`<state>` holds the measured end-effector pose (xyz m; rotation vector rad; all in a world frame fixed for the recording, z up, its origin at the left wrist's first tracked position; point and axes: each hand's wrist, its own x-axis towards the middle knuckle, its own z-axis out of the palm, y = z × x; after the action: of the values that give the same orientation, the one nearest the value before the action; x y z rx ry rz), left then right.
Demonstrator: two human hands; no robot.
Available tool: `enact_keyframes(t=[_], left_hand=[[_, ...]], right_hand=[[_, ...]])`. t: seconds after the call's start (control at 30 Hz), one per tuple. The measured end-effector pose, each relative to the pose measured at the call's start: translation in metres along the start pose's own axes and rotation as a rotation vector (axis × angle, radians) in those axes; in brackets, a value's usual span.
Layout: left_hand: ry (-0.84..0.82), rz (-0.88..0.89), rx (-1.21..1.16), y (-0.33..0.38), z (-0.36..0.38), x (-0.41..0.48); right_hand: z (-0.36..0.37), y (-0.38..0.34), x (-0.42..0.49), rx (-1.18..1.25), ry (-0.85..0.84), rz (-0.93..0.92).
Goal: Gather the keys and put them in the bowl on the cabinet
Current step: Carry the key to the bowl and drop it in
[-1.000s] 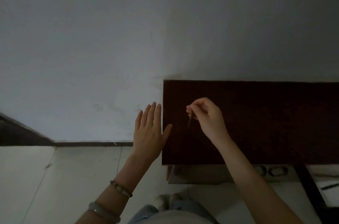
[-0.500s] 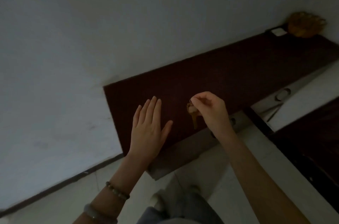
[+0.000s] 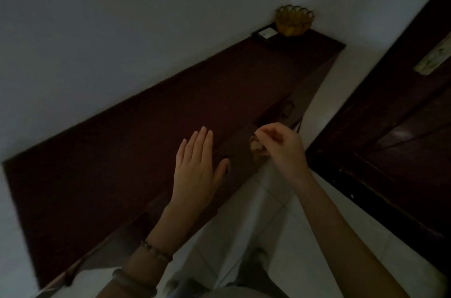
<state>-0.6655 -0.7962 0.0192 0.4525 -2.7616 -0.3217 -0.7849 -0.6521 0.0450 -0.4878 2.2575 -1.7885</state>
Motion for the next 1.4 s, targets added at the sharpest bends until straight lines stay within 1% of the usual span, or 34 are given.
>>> enact_keyframes(t=[0.17, 0.3, 0.53, 0.77, 0.97, 1.17, 1.4], left_hand=[[-0.002, 0.04, -0.018, 0.075, 0.035, 0.037], [-0.001, 0.065, -0.037, 0.125, 0.057, 0.065], [-0.015, 0.14, 0.0, 0.174, 0.081, 0.11], [-0.031, 0.193, -0.017, 0.198, 0.114, 0.168], [0.001, 0.201, -0.051, 0.214, 0.155, 0.246], [0.012, 0.167, -0.032, 0.216, 0.182, 0.333], [0.031, 0.149, 0.014, 0.215, 0.192, 0.414]], right_hand=[[-0.082, 0.018, 0.03, 0.024, 0.046, -0.059], [-0.136, 0.032, 0.051, 0.034, 0.074, -0.027], [-0.192, 0.053, 0.08, 0.058, 0.085, -0.004], [-0.219, 0.068, 0.131, 0.071, 0.137, -0.005], [-0.241, 0.076, 0.206, 0.058, 0.17, -0.021], [-0.256, 0.078, 0.299, 0.002, 0.146, -0.004], [-0.259, 0.074, 0.384, 0.001, 0.111, -0.043]])
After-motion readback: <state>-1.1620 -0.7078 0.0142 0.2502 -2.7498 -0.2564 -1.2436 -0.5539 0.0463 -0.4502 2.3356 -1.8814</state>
